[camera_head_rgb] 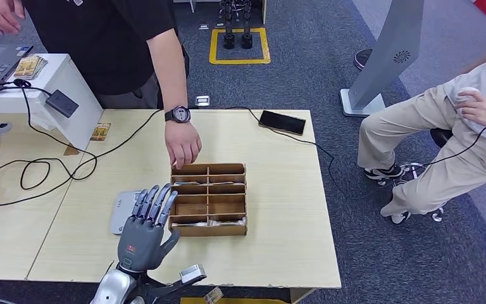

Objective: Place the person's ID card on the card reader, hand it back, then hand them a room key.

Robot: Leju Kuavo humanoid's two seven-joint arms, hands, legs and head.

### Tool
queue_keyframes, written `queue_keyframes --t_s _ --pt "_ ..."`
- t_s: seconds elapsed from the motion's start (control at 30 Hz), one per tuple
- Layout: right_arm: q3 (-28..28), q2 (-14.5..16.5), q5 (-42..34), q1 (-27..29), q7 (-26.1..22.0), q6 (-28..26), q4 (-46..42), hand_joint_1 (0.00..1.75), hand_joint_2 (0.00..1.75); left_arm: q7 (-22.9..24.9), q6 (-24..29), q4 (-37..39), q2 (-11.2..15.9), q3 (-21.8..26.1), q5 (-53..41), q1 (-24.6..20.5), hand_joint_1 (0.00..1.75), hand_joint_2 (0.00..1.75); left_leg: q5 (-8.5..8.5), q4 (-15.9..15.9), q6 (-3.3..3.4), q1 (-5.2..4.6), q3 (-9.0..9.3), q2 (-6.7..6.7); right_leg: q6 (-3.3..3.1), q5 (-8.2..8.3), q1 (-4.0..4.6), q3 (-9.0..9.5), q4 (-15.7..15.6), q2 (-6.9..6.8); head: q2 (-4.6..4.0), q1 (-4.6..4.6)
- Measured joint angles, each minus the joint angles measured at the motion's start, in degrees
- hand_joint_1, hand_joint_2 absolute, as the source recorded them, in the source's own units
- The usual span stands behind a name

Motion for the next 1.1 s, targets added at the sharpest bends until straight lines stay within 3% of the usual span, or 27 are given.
queue_keyframes --t_s 0.37,0.5,0.8,1.1 --pt "0.2 -0.1 0.0 -0.1 -0.3 -0.1 0.4 0.0 1.75 -7.8 0.0 0.1 -0.3 0.0 2.7 0.0 0.0 1.75 0.0 0.0 0.0 0.0 -0.01 0.0 0.0 0.0 0.0 0.0 0.0 0.0 0.0 0.0" --pt "0.3 -0.2 0.0 -0.1 -0.3 -0.4 0.7 0.0 1.75 -8.6 0.0 0.6 -0.8 0.2 2.4 -0.1 0.0 1.75 0.0 0.0 0.0 -0.01 -0.01 0.0 0.0 0.0 -0.01 0.0 0.0 0.0 0.0 0.0" --pt "0.4 -0.2 0.0 -0.2 -0.3 -0.5 1.0 0.0 1.75 -7.8 0.0 2.3 -1.8 0.4 1.5 -0.6 0.0 1.75 0.0 0.0 0.0 0.0 0.0 0.0 0.0 0.0 0.0 0.0 0.0 0.0 0.0 0.0" --pt "1.9 -0.8 0.0 -0.5 -0.3 -0.6 1.8 0.0 1.75 0.1 0.0 7.8 -1.9 -0.4 -1.9 -3.8 0.0 1.75 0.0 0.0 0.0 -0.01 0.0 0.0 0.0 0.01 0.0 0.0 0.0 0.0 0.0 0.01"
